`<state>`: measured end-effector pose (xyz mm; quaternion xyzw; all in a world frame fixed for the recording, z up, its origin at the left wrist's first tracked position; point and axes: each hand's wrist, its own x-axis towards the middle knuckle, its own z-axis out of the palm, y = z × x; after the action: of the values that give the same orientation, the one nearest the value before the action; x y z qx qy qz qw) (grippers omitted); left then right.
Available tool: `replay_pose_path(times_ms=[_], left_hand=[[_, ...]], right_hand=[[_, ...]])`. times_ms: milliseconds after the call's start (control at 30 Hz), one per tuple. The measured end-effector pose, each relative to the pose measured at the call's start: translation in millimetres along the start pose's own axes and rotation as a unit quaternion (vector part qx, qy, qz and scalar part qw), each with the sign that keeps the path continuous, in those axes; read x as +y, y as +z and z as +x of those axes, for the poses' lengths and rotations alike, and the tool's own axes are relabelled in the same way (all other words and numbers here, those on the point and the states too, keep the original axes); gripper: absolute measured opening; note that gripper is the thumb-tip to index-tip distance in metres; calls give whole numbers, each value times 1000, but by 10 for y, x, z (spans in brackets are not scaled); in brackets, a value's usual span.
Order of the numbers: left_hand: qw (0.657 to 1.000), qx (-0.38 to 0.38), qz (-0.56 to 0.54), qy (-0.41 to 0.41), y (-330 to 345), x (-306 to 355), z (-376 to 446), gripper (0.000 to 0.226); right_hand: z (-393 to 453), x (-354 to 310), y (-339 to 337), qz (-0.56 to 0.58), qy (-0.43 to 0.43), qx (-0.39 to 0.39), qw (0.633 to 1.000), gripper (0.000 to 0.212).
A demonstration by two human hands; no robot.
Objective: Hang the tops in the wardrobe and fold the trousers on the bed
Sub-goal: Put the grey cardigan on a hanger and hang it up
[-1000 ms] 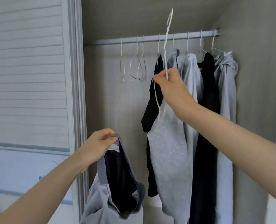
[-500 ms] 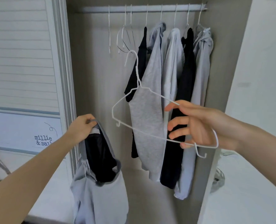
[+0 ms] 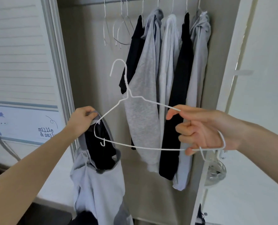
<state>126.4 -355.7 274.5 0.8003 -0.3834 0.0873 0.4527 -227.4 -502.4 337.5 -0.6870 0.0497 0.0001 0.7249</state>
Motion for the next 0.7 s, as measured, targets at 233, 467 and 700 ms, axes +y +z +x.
replay_pose_path(times_ms=[233, 467, 700], left_hand=[[997, -15, -70, 42, 123, 568, -249, 23], [958, -89, -252, 107, -223, 1226, -655, 23], [930, 27, 163, 327, -508, 1180, -350, 42]], right_hand=[[415, 538, 220, -103, -40, 113, 987, 14], [388, 1123, 123, 6, -232, 119, 965, 34], [237, 908, -59, 93, -294, 16, 951, 27]])
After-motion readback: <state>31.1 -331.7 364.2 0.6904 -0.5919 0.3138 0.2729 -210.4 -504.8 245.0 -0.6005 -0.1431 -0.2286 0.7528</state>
